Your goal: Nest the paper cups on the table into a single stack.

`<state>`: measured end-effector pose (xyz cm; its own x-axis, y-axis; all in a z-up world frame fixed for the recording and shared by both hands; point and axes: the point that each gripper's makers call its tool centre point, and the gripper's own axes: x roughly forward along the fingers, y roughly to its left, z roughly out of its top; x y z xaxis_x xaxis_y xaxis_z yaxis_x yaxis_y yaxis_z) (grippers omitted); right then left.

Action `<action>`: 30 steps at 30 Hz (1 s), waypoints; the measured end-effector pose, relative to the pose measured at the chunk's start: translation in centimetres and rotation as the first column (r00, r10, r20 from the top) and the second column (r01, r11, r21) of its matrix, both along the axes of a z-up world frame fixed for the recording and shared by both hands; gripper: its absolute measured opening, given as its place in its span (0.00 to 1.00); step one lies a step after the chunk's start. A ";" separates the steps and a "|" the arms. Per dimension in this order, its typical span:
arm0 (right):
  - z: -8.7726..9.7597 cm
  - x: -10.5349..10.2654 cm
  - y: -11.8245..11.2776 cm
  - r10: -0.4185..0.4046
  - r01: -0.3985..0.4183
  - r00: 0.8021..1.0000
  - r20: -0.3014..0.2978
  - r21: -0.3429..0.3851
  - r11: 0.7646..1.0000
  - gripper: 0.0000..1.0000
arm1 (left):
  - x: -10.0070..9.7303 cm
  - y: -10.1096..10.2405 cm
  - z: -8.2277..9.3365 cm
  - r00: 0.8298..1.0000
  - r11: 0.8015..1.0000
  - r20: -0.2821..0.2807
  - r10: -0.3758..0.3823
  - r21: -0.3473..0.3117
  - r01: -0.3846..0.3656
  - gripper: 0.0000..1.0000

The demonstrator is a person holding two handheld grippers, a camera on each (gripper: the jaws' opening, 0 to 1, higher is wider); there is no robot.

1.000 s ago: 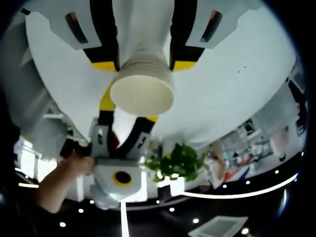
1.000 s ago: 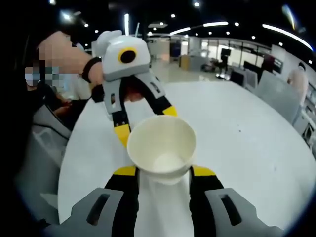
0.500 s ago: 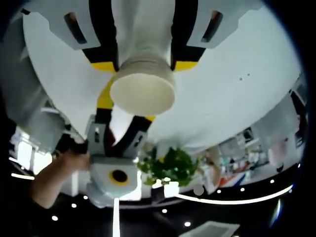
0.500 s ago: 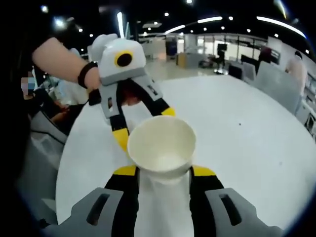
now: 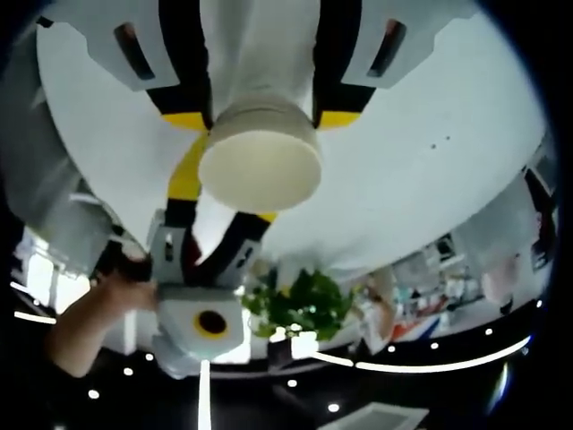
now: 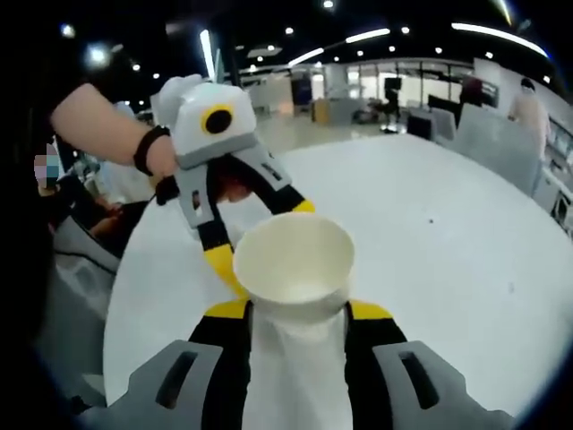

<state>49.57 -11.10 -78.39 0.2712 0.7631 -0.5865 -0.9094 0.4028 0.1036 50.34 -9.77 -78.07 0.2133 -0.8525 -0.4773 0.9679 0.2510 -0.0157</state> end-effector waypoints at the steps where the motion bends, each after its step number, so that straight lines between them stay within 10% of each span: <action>1: 0.0 0.0 0.0 -0.002 0.002 1.000 -0.002 0.002 1.000 0.37 | 0.0 0.0 0.0 1.000 1.000 -0.003 0.001 0.000 -0.001 0.44; 30: 1.5 -5.0 -3.3 -0.068 0.068 0.998 -0.015 -0.011 0.998 0.38 | -3.2 4.4 2.0 0.994 0.993 0.005 0.110 0.037 -0.110 0.53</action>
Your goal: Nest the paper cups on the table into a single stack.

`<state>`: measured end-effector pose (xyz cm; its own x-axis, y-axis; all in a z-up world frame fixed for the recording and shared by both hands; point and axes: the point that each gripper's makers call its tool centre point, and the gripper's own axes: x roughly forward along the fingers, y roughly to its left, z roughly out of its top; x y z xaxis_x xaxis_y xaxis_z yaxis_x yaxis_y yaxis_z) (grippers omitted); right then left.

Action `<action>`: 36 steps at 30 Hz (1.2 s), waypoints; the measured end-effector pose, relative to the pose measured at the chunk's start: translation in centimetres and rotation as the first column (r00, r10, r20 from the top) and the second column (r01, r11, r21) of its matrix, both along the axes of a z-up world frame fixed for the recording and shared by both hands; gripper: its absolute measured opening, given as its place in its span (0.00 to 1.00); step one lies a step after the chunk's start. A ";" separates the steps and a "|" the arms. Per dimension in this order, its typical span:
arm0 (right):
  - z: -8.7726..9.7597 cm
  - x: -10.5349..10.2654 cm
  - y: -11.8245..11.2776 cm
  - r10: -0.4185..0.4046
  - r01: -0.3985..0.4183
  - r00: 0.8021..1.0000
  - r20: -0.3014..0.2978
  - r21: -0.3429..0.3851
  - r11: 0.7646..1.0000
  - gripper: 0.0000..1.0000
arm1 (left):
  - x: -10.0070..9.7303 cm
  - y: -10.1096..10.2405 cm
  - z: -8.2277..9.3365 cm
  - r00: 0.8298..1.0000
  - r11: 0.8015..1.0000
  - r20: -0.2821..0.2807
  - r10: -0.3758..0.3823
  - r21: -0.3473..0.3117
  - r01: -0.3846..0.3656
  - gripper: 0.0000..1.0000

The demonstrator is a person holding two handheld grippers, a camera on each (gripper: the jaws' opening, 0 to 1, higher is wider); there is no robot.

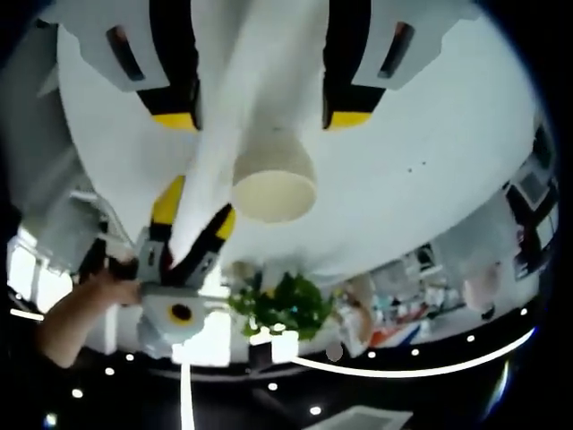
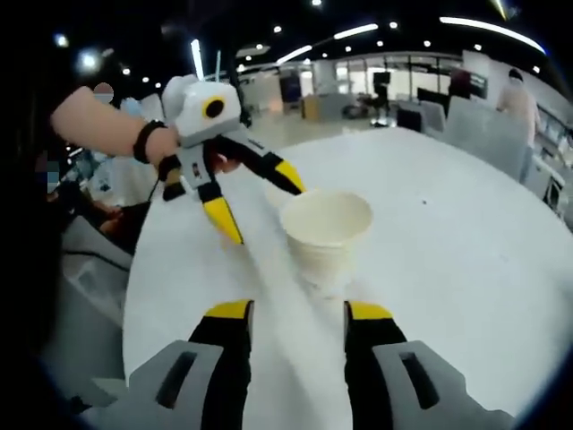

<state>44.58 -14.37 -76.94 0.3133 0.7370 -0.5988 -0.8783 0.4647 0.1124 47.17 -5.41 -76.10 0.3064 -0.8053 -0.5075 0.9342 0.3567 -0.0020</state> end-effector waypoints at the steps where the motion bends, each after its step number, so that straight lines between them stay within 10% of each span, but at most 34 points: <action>1: 0.2 -0.2 -0.2 -0.006 0.006 1.000 0.000 0.003 1.000 0.39 | -0.3 0.2 0.1 1.000 1.000 0.002 0.001 0.003 -0.001 0.54; 11: 2.4 -3.1 -2.5 -0.107 0.106 0.994 0.014 0.063 0.992 0.47 | -3.5 3.0 1.8 0.996 0.996 -0.017 0.088 -0.019 -0.089 0.59; 26: 5.6 -7.1 -5.7 -0.233 0.220 0.972 0.040 0.204 0.954 0.85 | -8.9 6.8 3.4 0.981 0.980 -0.045 0.188 -0.053 -0.190 0.74; 36: 6.3 -8.6 -7.7 -0.239 0.224 0.969 0.070 0.172 0.959 1.00 | -10.8 9.6 5.1 0.972 0.969 -0.040 0.232 -0.081 -0.235 0.87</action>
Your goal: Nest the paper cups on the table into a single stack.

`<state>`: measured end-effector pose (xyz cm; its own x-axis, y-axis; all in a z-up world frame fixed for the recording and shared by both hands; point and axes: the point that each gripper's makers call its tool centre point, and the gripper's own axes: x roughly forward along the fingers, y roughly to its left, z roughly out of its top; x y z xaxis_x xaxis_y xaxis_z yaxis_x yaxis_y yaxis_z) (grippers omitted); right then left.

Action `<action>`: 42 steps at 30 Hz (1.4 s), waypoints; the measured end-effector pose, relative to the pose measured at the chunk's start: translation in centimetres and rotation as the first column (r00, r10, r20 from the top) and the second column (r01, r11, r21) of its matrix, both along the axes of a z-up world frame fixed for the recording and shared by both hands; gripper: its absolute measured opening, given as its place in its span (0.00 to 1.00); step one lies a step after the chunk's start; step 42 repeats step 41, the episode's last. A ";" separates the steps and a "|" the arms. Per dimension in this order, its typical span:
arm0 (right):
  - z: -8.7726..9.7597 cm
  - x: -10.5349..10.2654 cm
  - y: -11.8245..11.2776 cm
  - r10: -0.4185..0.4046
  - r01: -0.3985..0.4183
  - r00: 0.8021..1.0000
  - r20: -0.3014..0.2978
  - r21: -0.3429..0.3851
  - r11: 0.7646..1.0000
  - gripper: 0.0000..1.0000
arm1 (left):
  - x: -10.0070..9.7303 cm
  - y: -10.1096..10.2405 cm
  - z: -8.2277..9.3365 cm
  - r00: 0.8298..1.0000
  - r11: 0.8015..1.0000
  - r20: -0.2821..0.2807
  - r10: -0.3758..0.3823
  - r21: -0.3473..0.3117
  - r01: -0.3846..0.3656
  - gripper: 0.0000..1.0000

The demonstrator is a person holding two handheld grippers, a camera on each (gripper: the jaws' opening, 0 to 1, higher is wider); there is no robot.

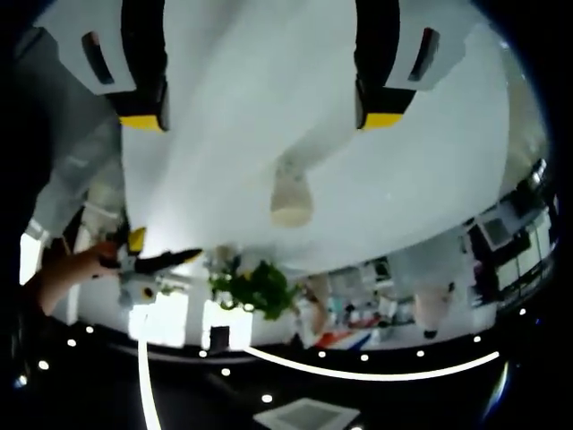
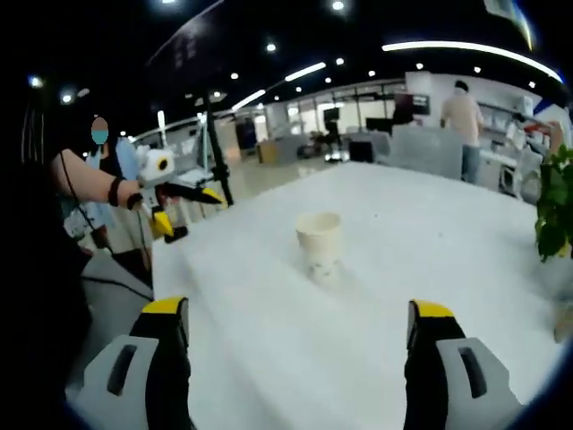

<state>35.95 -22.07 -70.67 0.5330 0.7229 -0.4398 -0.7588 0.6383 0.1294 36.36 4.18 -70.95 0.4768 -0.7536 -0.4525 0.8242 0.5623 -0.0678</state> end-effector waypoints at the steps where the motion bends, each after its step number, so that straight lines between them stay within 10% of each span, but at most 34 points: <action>1: 0.2 -0.2 -0.3 0.003 -0.003 1.000 0.013 -0.012 1.000 1.00 | -0.3 0.3 0.2 1.000 1.000 -0.007 0.007 -0.007 -0.007 0.90; 20: 3.3 -2.8 -3.3 0.015 -0.011 0.999 0.037 -0.093 0.996 1.00 | -3.5 3.9 2.5 0.996 0.996 0.027 0.083 -0.017 -0.082 0.99; 42: 3.1 -3.1 -3.6 0.011 -0.006 0.999 0.046 -0.125 0.992 1.00 | -4.4 3.3 2.7 0.997 0.998 0.019 0.069 -0.013 -0.068 0.99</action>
